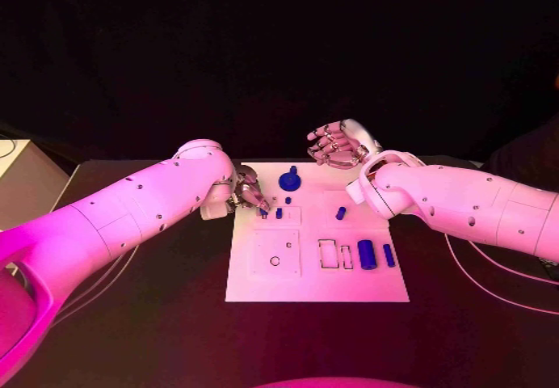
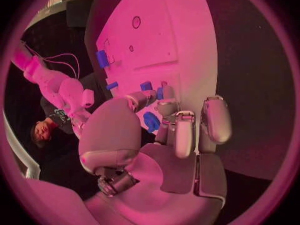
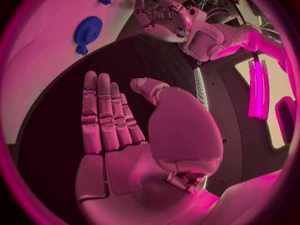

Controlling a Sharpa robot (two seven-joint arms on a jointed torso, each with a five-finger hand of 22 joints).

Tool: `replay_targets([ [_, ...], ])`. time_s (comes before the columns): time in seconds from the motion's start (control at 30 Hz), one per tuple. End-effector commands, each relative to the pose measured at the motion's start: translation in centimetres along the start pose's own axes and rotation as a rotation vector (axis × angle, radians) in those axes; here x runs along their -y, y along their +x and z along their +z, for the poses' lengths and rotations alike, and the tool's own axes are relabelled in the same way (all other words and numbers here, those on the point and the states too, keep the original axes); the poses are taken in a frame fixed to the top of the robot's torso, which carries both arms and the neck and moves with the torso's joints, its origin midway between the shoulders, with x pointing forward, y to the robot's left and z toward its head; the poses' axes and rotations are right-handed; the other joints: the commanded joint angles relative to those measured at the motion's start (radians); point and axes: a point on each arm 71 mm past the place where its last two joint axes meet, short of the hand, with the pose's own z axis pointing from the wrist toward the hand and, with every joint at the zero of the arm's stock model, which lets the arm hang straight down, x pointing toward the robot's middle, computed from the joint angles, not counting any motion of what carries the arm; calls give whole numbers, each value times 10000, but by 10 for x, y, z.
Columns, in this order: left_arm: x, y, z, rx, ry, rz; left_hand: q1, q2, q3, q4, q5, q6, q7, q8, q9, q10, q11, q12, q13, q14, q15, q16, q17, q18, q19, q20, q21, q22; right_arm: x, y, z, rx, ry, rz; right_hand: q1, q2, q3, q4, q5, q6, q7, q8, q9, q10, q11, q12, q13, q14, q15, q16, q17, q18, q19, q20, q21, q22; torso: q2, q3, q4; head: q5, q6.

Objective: Assemble the parts on the task board

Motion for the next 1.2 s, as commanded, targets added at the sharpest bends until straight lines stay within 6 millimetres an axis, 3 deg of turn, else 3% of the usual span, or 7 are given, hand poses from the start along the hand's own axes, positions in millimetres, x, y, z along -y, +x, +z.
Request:
replay_targets([
  [0.03,-1,2,1,-202,-48,311,111,-11,1482,-1544,-10,204,-140,9,8,100,-6,66,31,1040,-85,35,2633,-84,50,-10,53,162,-1,1,0,-116,-90,18,-45,19,-41,8,33,11,114,43,-12,36,-46,-37,-8,67,36,-35,-11,41,57,22,-45,-10,-8,-5,7,-11,-20],
  [0.4,-1,4,1,-473,-54,540,157,-41,1453,-1575,-6,240,-152,-9,2,151,-15,85,90,1040,-89,35,2633,-93,68,-16,81,190,-1,1,0,-122,-85,18,-45,19,-41,8,33,11,114,43,-12,36,-46,-37,-8,67,36,-35,-11,41,57,22,-45,-10,3,-18,3,-18,-46],
  [1.2,0,6,0,-610,95,610,197,-12,1455,-1571,-5,270,-155,-29,-7,156,-20,51,34,1040,-94,35,2633,-95,70,-22,86,195,-1,1,0,-131,-91,22,-45,19,-41,8,33,11,114,43,-12,36,-46,-37,-8,67,36,-35,-11,41,57,22,-45,-10,0,-11,12,-28,-78],
])
